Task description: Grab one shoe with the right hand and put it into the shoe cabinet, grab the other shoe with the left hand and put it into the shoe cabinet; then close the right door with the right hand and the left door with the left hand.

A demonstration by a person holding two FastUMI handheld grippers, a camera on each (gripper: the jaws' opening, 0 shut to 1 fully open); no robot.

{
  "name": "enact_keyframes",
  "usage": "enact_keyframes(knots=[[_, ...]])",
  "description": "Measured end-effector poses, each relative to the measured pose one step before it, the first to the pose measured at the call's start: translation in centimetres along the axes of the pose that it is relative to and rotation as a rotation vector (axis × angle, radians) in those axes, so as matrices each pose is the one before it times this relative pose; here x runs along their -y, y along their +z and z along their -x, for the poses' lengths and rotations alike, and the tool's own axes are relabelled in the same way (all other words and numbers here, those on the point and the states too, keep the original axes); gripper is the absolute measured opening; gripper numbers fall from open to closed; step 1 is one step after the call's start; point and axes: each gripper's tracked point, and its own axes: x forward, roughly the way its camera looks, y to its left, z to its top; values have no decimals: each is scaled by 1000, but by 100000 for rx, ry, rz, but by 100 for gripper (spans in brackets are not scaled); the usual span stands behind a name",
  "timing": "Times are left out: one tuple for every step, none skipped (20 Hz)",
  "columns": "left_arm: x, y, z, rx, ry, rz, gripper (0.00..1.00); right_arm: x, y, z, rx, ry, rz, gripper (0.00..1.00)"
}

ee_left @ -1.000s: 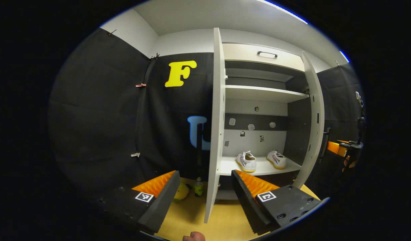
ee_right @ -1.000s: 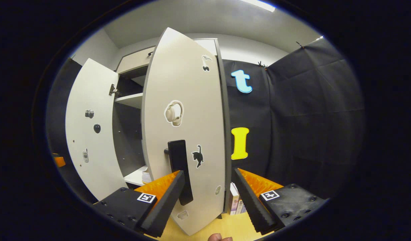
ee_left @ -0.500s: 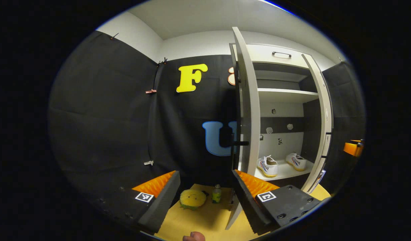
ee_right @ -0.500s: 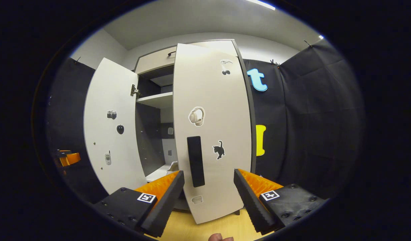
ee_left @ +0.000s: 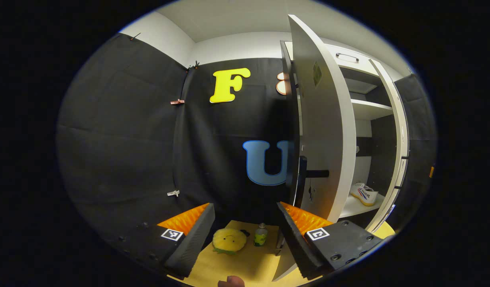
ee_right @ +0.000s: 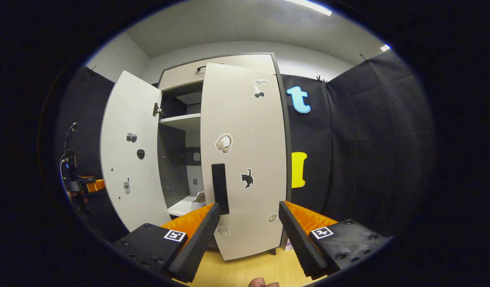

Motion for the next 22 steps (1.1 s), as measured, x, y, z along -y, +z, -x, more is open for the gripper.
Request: enact_keyframes(knots=[[-112, 49, -218, 361, 459, -668, 96, 397, 108, 139, 96, -965, -199, 98], [50, 162, -127, 938, -272, -628, 95, 445, 79, 117, 101, -705, -209, 98], [333, -32, -10, 222, -706, 162, 94, 304, 86, 96, 86, -439, -191, 98], [497, -138, 200, -69, -1092, -46, 94, 146, 21, 41, 2, -269, -54, 98], [341, -4, 121, -182, -712, -481, 94, -12, 48, 136, 23, 163, 64, 98], [191, -36, 83, -330, -7, -596, 90, 58, 16, 235, 84, 85, 98, 98], [270, 85, 92, -152, 414, -148, 93, 28, 51, 139, 211, 317, 68, 98], [279, -23, 64, -206, 167, 141, 93, -70, 60, 49, 35, 324, 168, 98], [342, 59, 168, -119, 86, 504, 93, 58, 12, 196, 5, 144, 204, 98], [401, -78, 162, -86, -153, 560, 93, 64, 12, 137, 47, 193, 213, 98], [474, 5, 224, -79, -359, 417, 93, 156, 62, 113, -57, -59, 234, 98], [597, -107, 76, -234, -383, 310, 93, 127, 75, 99, 104, 142, -36, 98], [652, 79, 241, 108, -623, -96, 93, 194, 24, 100, -6, -140, -326, 98], [858, -10, 164, 18, -692, -188, 93, 215, 3, 42, -162, 85, -539, 98], [932, 51, 53, 234, -968, 95, 93, 221, -38, 98, -286, 49, -499, 98], [1080, -36, 87, 50, -1396, 188, 89, 364, -124, 149, -227, -95, -390, 98], [1179, 5, 0, 178, -1810, 128, 93, 264, -50, 127, -290, 144, -201, 98], [1312, -38, -100, 6, -1855, 9, 93, 263, -22, 86, -407, -74, -171, 98], [1349, 21, -132, 179, -1624, -35, 93, 289, -58, 132, -341, -21, -265, 98], [1236, -24, -249, 280, -1468, 67, 93, 214, 66, 66, -318, 70, -450, 98], [1309, 156, -307, 1204, -1001, 212, 93, 327, 137, 94, -155, -14, -502, 98], [1315, 301, -399, 1059, -1541, 299, 94, 307, 62, 81, -212, -41, -415, 98]])
